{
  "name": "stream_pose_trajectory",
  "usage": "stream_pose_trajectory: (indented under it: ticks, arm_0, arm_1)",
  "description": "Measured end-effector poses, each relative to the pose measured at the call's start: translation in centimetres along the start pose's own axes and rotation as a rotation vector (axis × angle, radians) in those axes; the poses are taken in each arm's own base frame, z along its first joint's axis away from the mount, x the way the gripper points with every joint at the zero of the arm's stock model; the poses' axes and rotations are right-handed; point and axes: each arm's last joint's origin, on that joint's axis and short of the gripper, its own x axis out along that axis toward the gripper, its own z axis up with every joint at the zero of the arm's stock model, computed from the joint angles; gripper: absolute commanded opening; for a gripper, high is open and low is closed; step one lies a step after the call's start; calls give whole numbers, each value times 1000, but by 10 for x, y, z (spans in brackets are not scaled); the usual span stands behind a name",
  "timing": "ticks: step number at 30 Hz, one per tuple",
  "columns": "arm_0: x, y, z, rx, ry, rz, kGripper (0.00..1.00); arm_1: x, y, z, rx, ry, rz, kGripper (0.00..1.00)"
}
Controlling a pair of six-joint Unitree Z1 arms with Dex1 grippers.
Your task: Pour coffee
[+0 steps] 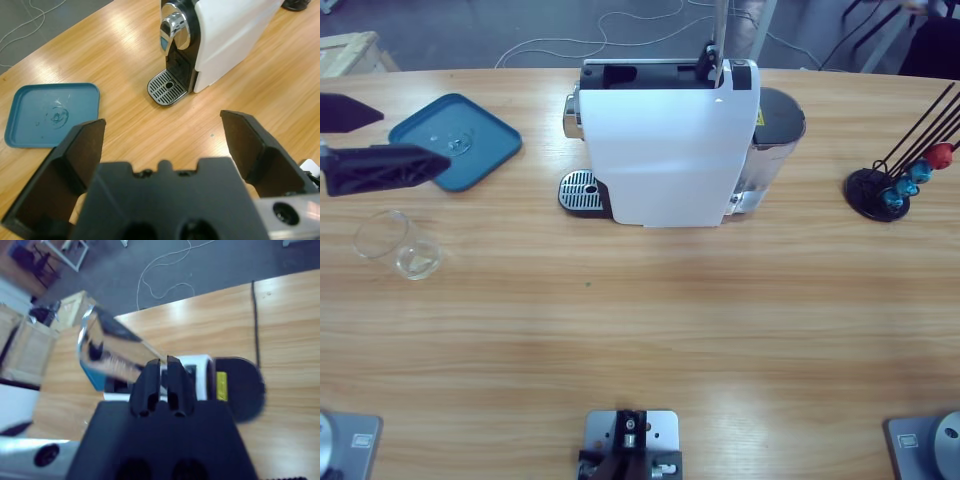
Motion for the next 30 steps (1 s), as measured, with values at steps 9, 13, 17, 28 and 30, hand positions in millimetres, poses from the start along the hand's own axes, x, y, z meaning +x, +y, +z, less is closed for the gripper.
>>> stream_pose_trajectory:
  ticks: [9, 13, 17, 28, 30]
  arm_0:
    - [0, -2, 0, 0, -1, -7, 996]
    - [0, -2, 0, -6, 0, -7, 996]
    - [0, -2, 0, -6, 0, -7, 996]
    - [0, -2, 0, -7, 0, -7, 996]
    - [0, -2, 0, -7, 0, -7, 996]
  arm_1:
    - [35, 12, 9, 79, 1, 121, 0]
    - [35, 20, 7, 76, 7, 163, 0]
    - [49, 36, -9, 52, 42, 188, 0]
    - [105, 55, -43, 14, 131, 213, 0]
    - [115, 58, -56, 0, 160, 210, 0]
